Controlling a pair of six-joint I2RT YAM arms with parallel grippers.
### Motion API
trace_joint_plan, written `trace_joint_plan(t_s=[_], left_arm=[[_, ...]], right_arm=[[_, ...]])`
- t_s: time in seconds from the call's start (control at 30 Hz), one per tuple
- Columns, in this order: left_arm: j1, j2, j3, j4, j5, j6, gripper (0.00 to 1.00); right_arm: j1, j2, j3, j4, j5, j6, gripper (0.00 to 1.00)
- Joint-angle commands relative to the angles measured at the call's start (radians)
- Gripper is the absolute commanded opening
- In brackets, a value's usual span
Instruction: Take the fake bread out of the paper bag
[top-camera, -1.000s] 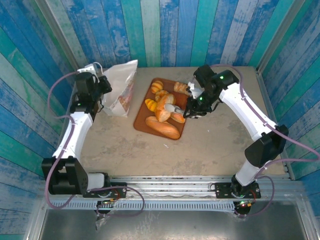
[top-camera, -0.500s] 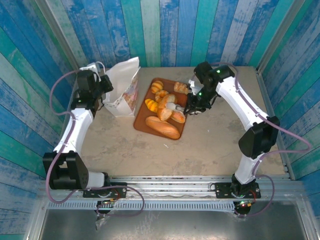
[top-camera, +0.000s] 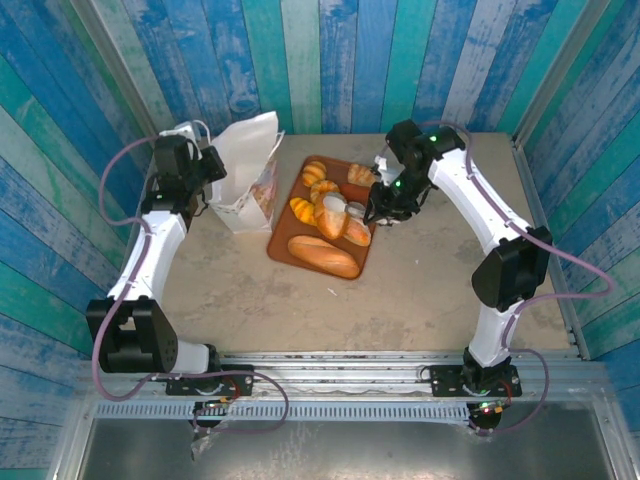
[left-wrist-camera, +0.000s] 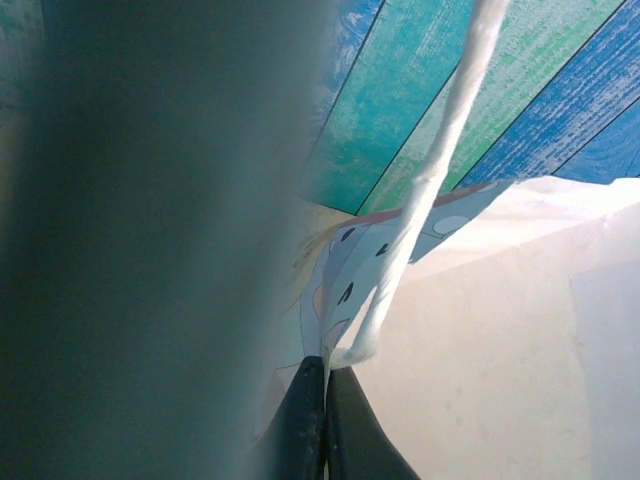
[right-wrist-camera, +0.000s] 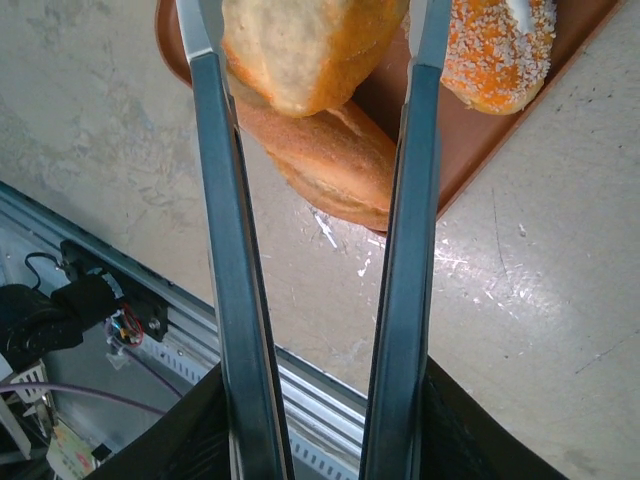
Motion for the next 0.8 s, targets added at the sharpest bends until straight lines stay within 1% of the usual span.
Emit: trace_joint_plan(t_s=[0.0,0.47,0.77], left_arm=[[0.006,0.028,0.028,-0.018,-0.004,0.017,0.05],[0.006,0.024,0.041,-0.026,-0.007,0.022,0.05],[0.006,0.035,0.045,-0.025,0.001,0.015,0.05]], right_arm=[[-0.008,0.001,0.032,-0.008,0.015,0.001,0.43],[-0.008,-0.061,-0.015,0.018,-0.033,0.015,0.47],[-0.006,-0.099,-0.048,0.022,-0.015,0.018,0.47]])
